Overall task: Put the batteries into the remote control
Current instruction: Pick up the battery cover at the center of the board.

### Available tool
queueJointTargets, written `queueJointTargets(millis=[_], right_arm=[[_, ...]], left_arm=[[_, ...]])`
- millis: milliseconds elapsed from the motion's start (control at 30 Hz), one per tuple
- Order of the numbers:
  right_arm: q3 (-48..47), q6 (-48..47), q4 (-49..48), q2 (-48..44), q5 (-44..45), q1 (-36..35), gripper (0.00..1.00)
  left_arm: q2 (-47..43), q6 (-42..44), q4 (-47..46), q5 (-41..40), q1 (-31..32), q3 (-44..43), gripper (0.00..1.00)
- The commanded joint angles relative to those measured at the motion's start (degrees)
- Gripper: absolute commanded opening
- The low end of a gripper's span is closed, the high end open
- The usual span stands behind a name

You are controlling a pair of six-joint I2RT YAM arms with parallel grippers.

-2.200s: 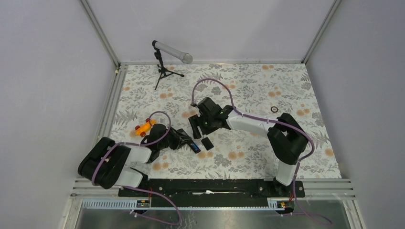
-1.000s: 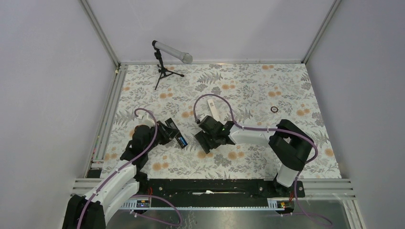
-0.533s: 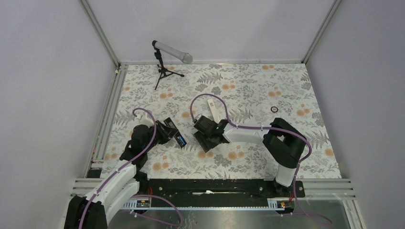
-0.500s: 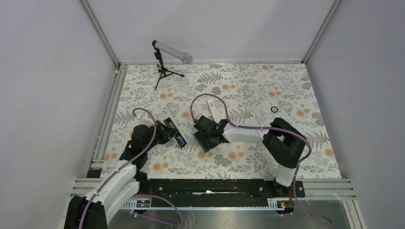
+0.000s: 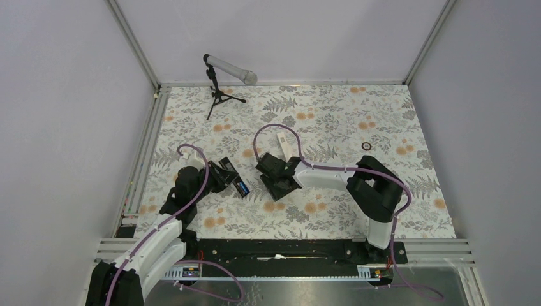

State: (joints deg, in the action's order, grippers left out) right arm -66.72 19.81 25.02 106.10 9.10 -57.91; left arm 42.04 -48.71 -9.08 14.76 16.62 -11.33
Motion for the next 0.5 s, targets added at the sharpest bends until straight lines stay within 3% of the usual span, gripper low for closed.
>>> queueJointTargets(millis=[0,167,467], right_arm=[[-0.7,1.2,0.7,2.1,-2.0,-0.4,0.45],[0.5,2.1,-0.7,-1.0,0.3,-0.4,0.38],[4.3,1.7,-5.0,-16.7,0.0,-0.4,0.36]], left_arm=[[-1.5,-0.2,-1.7,0.9,-0.3,-2.9,0.0],[-1.9,-0.2,-2.4,1.5,-0.3,-2.6,0.0],[-1.1,-1.1,-7.8,5.5,-0.2,-3.2,0.0]])
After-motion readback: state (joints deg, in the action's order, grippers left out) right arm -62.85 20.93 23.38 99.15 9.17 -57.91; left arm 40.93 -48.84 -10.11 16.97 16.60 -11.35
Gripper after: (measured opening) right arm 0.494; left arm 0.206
